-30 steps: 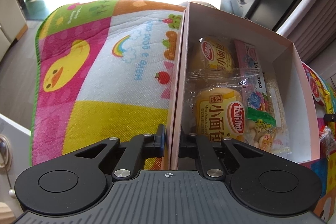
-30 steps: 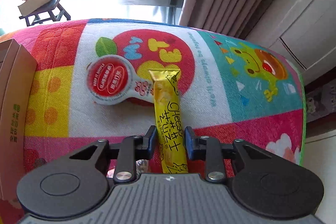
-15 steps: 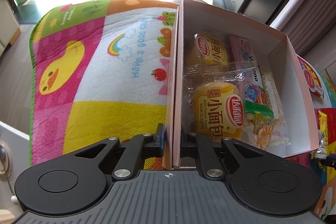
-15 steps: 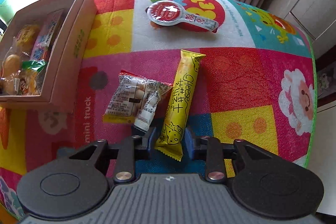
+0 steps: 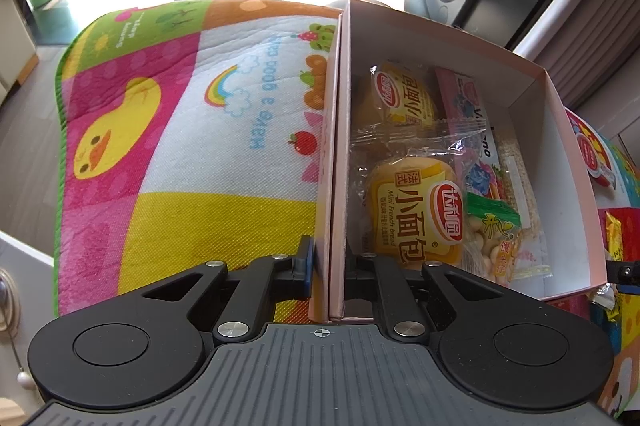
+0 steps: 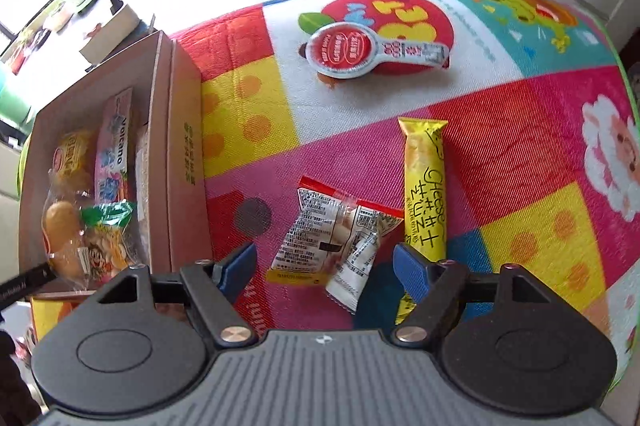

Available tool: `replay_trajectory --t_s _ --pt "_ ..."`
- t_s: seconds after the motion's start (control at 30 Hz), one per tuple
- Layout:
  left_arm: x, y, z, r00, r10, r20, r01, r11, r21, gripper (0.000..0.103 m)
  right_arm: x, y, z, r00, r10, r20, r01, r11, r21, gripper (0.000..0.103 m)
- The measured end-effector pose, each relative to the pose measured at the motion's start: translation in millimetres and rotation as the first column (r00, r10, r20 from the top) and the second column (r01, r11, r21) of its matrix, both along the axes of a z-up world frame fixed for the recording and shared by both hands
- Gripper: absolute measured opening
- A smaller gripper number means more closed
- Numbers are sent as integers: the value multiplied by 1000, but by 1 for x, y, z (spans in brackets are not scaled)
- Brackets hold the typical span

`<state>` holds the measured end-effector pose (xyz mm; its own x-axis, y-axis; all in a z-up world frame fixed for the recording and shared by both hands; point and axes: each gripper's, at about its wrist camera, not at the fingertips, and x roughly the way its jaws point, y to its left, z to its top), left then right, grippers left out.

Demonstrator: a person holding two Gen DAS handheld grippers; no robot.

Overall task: Organize objects
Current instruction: 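Grasp the two white snack packets with the right gripper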

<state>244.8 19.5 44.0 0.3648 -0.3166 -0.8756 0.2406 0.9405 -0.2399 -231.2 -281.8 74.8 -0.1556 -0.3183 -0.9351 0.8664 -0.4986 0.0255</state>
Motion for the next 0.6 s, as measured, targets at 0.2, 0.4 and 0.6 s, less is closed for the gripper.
replay_trajectory --t_s 0.2,0.4,0.6 --pt "0 0 -1 1000 -6 2 6 1000 0 13 1 -21 -16 999 -54 9 54 998 -13 58" --pt "1 0 -1 1000 -26 3 26 1000 2 13 16 -14 -14 996 38 -85 -35 999 26 51" --pt "5 -3 0 998 -58 -12 58 998 23 13 36 22 -5 993 65 -95 -57 995 87 51"
